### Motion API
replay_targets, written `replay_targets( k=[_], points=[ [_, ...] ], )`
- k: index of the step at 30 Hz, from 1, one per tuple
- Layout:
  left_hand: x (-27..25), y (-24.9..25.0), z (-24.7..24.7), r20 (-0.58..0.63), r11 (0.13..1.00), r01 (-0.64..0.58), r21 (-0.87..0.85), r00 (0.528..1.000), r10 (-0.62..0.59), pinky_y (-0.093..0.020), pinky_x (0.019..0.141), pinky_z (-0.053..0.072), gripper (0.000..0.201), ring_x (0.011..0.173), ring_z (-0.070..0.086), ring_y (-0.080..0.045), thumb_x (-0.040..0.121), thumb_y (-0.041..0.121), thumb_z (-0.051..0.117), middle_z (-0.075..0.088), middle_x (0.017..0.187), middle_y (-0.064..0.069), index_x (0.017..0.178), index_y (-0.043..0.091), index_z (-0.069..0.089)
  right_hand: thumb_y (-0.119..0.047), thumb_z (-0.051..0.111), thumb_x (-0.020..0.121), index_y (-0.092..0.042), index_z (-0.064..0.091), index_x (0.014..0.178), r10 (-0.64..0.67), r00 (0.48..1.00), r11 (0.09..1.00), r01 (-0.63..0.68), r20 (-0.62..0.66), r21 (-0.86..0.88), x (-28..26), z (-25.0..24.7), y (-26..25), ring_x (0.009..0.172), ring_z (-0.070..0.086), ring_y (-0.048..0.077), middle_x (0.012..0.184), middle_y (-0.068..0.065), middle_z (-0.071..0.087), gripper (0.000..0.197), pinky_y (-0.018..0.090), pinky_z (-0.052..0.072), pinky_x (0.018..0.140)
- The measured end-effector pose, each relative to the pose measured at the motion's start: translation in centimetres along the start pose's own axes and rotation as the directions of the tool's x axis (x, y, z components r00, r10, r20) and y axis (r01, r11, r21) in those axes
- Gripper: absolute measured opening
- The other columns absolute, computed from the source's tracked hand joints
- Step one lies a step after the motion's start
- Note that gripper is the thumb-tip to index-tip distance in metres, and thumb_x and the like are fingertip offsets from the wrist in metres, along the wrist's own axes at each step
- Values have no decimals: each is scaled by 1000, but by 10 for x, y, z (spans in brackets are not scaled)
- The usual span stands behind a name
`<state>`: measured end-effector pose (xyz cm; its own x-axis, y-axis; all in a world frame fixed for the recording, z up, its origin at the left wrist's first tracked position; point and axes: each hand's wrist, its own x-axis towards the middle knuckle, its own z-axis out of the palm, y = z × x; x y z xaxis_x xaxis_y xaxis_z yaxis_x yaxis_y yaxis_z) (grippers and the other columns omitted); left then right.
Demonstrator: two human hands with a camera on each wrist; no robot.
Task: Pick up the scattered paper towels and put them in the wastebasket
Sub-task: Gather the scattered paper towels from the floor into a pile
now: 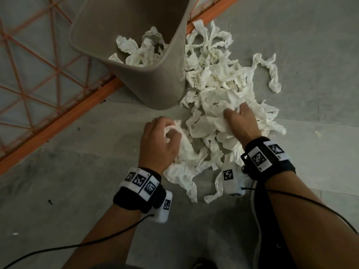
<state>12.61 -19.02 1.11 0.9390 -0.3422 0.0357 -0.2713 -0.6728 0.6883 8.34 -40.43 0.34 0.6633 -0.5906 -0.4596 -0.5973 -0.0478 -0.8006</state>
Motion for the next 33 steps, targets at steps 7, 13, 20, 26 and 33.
replay_targets(
  k=[7,13,20,26,33],
  points=[
    [17,-20,50,393,938,-61,341,916,-84,-40,85,46,60,111,44,-27,81,54,62,52,120,-2,134,35,42,-57,42,91,-8,51,67,27,998,935,-43,-52,-352,-1,8,18,74,55,30,78,9,60,56,32,35,63],
    [22,-27,51,321,971,-63,231,947,-15,-36,81,48,22,97,54,-26,79,28,64,55,103,-4,95,14,63,-5,46,81,-19,38,136,-134,991,915,116,-22,-387,-7,11,37,114,45,40,135,14,39,58,44,36,97],
    [19,1,-13,-55,997,3,-77,998,-7,-19,56,30,15,60,40,-8,76,2,59,52,80,-1,87,11,53,-2,40,83,-26,46,138,-75,994,841,108,82,-530,-4,21,56,118,39,39,139,12,43,60,44,34,100],
    [-5,1,-49,-174,959,97,-266,974,-147,-17,83,47,32,89,58,3,80,1,41,63,97,10,95,21,61,-58,31,82,-9,58,119,84,993,837,-25,84,-547,0,29,47,120,39,38,128,13,50,67,49,35,100],
    [-36,-30,1,49,987,160,-13,986,-160,-38,76,49,34,91,56,-23,78,50,66,54,98,3,80,18,56,-8,53,80,2,62,92,-95,995,905,85,-4,-416,-1,27,42,92,57,36,99,22,59,18,32,38,71]
  ],
)
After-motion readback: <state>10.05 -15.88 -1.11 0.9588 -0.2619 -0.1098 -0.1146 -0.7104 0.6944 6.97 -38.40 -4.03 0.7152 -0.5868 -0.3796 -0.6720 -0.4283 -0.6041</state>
